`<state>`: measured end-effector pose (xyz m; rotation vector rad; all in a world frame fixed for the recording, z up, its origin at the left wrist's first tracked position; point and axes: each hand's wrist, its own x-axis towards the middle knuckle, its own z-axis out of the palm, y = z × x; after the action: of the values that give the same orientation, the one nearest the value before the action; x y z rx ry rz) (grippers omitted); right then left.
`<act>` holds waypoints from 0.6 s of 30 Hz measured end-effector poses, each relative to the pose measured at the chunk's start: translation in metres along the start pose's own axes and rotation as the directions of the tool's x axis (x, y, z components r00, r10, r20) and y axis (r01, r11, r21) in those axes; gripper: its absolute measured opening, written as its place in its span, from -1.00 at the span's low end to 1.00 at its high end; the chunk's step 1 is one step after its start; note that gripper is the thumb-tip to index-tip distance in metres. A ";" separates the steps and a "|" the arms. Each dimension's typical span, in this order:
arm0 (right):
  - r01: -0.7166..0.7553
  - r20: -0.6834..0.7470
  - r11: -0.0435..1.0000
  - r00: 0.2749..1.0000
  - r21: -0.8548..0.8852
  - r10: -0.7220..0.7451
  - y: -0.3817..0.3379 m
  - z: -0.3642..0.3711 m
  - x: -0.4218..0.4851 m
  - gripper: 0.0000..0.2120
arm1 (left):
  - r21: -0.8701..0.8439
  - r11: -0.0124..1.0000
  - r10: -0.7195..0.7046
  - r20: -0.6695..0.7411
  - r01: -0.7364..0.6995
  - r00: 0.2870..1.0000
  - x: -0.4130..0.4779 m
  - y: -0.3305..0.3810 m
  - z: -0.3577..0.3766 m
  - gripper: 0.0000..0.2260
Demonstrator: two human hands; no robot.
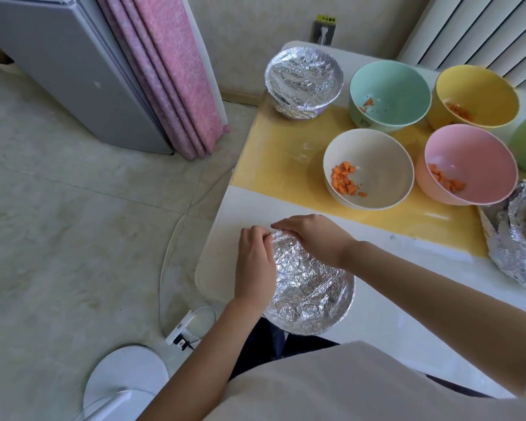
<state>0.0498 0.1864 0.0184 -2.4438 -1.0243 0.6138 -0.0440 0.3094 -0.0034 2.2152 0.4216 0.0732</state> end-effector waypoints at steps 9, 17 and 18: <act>0.008 0.063 0.998 0.998 -0.056 -0.004 -0.001 -0.002 0.004 -0.73 | 0.132 0.989 0.081 -0.120 -0.065 0.989 0.004 -0.006 0.008 -0.93; -0.021 0.088 0.982 0.995 -0.188 0.038 -0.004 -0.001 0.009 -0.61 | 0.126 0.987 0.118 -0.111 -0.104 0.987 0.007 -0.008 0.009 -0.79; -0.009 0.106 0.983 0.994 -0.184 0.029 -0.005 -0.002 0.009 -0.64 | 0.125 0.986 0.124 -0.109 -0.111 0.986 0.008 -0.008 0.009 -0.76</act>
<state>0.0536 0.1956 0.0204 -2.6062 -1.1472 0.6925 -0.0375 0.3101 -0.0157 2.3603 0.3666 0.2478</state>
